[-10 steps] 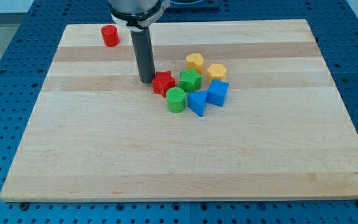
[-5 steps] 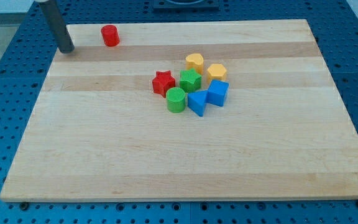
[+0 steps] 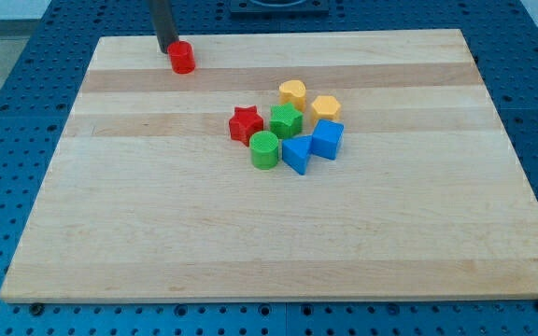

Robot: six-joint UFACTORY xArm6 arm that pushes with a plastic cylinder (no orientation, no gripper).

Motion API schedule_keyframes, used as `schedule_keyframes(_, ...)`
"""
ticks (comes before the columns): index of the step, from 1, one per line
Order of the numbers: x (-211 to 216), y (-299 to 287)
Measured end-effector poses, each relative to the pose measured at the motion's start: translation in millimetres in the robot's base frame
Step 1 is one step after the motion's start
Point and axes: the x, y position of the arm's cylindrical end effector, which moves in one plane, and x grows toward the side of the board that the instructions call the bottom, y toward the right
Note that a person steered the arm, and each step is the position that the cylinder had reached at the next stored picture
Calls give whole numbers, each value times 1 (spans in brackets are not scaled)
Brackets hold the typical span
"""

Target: Place the red circle left to the yellow heart

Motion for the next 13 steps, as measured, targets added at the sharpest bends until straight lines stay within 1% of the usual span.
schedule_keyframes(1,-1,16)
schedule_keyframes(2,5,17)
schedule_keyframes(5,54,15)
schedule_keyframes(7,76,6)
schedule_keyframes(10,113,20)
schedule_keyframes(13,120,52)
